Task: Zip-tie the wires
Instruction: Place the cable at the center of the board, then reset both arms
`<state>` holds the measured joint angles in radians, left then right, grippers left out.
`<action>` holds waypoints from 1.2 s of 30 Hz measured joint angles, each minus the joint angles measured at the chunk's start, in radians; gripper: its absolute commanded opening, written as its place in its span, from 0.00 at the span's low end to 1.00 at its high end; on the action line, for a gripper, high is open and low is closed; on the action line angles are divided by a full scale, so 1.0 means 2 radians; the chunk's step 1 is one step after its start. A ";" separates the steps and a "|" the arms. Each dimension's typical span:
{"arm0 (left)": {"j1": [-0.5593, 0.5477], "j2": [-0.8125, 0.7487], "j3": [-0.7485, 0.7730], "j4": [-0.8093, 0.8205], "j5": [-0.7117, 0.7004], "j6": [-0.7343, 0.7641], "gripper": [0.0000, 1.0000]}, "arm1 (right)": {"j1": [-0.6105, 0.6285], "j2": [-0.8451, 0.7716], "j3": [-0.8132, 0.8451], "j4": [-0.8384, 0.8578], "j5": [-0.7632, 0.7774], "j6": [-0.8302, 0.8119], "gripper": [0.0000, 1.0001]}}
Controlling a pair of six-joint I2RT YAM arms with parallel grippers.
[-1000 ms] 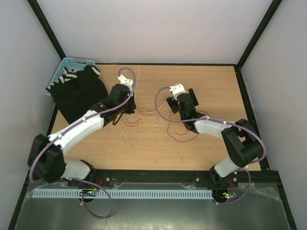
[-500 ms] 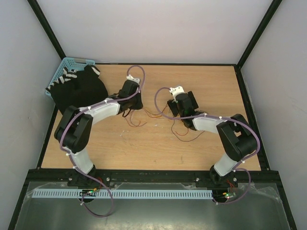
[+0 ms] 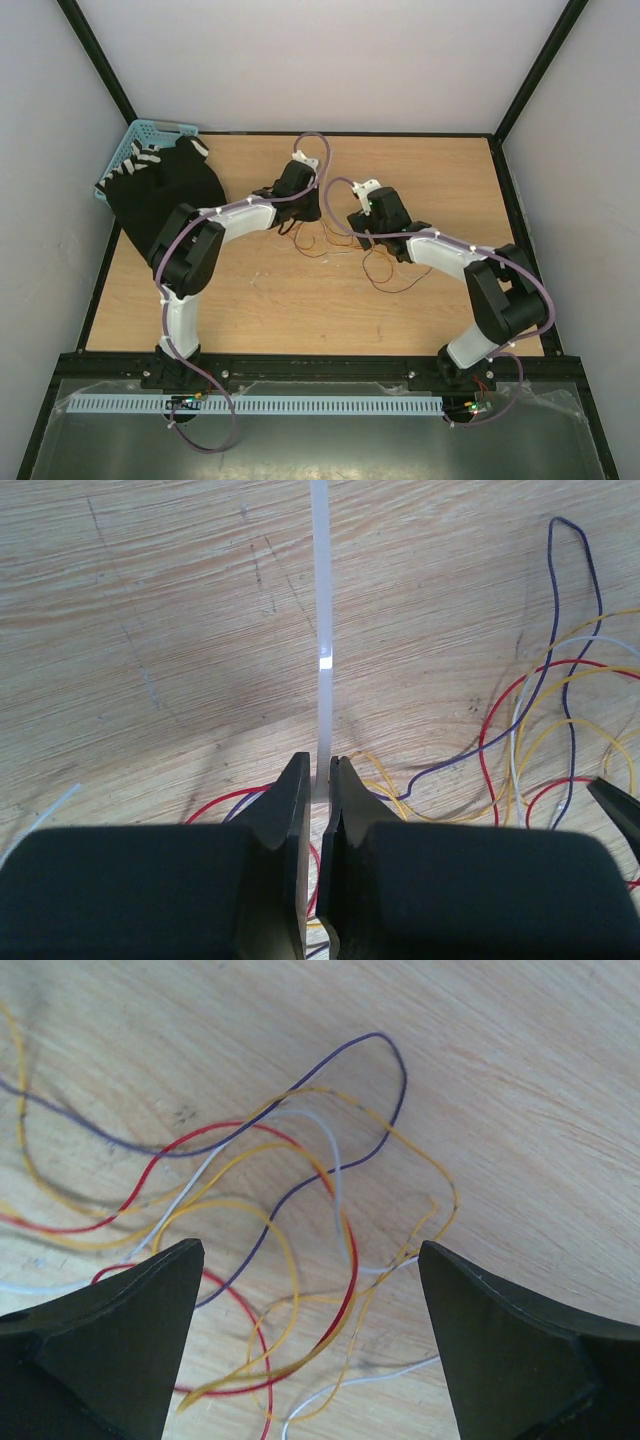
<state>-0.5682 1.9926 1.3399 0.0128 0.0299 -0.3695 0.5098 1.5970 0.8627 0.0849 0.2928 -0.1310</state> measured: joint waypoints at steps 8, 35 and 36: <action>0.001 0.000 0.000 -0.001 -0.002 0.019 0.39 | -0.002 -0.033 0.017 -0.095 -0.099 -0.002 0.99; 0.187 -0.437 -0.264 0.020 -0.004 0.038 0.99 | -0.104 -0.228 -0.076 0.011 -0.086 0.100 0.99; 0.198 -0.448 -0.276 0.023 -0.012 0.042 0.99 | -0.112 -0.228 -0.094 0.034 -0.075 0.103 0.99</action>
<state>-0.1715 1.0958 0.7887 0.0582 0.0067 -0.2863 0.2859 1.1408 0.6754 0.1535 0.1429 0.0750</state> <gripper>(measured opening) 0.990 0.993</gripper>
